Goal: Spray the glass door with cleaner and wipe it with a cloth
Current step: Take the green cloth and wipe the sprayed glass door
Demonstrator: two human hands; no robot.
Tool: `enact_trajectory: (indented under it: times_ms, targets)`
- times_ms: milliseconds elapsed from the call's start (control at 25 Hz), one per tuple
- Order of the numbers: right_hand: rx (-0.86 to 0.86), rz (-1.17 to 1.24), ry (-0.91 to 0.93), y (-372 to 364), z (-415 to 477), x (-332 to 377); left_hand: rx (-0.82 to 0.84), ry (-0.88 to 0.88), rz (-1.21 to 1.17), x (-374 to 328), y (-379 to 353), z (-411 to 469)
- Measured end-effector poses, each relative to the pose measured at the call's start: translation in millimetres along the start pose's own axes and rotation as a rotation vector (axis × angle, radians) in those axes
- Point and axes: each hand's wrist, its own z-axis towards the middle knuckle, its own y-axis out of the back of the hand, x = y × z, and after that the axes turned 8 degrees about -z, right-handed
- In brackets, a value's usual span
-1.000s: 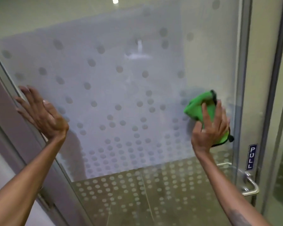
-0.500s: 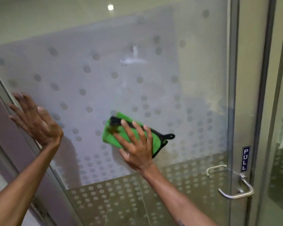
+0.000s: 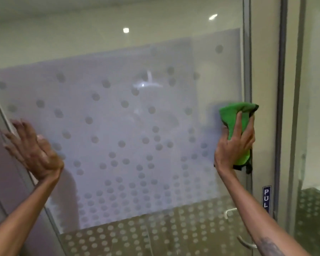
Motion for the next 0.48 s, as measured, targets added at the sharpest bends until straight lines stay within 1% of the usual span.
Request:
enact_trajectory:
  times_ms: [40, 80, 160, 240, 280, 360, 440, 480]
  targets:
    - [-0.021, 0.030, -0.049, -5, 14, 31, 0.005, -0.024, -0.020, -6, 4, -4]
    - [-0.055, 0.031, -0.028, -11, 17, 64, -0.006, -0.059, -0.023, -13, 3, -7]
    - [-0.044, 0.044, 0.167, -20, -16, 123, 0.030, -0.060, -0.011, -22, 9, -1]
    - [-0.032, 0.087, 0.390, -31, -75, 170, 0.023, -0.056, 0.004, -25, 14, -2]
    - [0.005, 0.120, 0.502, -37, -108, 186, 0.033, -0.048, 0.000, -25, 15, -4]
    - [0.138, 0.118, 0.761, -35, -172, 194, 0.050, -0.045, -0.009, -29, 16, -4]
    - [0.243, 0.112, 1.025, -31, -206, 163, 0.048, -0.031, -0.031, -33, 18, -4]
    - [0.278, 0.094, 1.107, -30, -209, 138, 0.049, -0.031, -0.034, -33, 19, -3]
